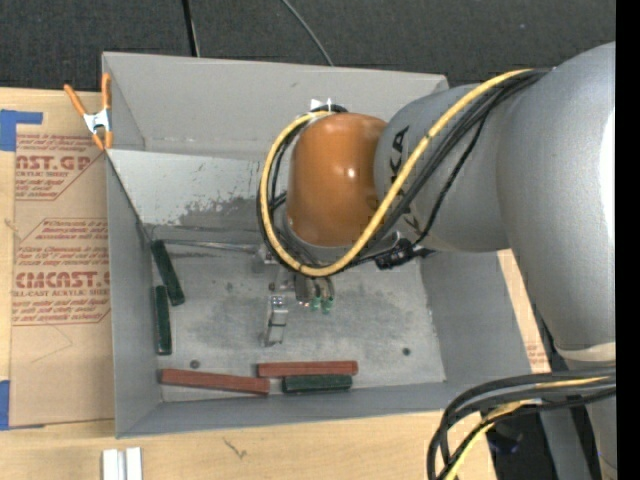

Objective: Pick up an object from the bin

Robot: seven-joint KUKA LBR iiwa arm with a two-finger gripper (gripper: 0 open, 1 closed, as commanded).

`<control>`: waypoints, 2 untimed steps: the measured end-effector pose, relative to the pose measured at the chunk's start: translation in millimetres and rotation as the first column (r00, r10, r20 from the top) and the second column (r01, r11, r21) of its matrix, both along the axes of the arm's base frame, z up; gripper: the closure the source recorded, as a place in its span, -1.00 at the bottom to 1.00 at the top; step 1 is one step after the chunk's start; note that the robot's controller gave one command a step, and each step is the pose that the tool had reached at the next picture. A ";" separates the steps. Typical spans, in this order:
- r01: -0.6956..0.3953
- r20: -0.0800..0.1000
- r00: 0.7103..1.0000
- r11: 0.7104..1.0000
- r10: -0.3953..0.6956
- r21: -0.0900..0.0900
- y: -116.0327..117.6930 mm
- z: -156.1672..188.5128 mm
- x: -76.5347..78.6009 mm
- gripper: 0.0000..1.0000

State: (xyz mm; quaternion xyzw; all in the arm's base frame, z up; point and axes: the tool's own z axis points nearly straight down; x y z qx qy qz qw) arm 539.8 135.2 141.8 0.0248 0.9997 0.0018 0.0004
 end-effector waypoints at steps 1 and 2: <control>0.107 -0.003 0.994 0.994 -0.107 -0.003 -69.1 19.0 -21.0 -1.00; 0.134 0.000 0.991 0.991 -0.134 -0.007 -71.8 19.3 -38.7 -1.00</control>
Offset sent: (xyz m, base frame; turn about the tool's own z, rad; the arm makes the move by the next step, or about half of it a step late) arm -0.0603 -0.0274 0.0167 0.1395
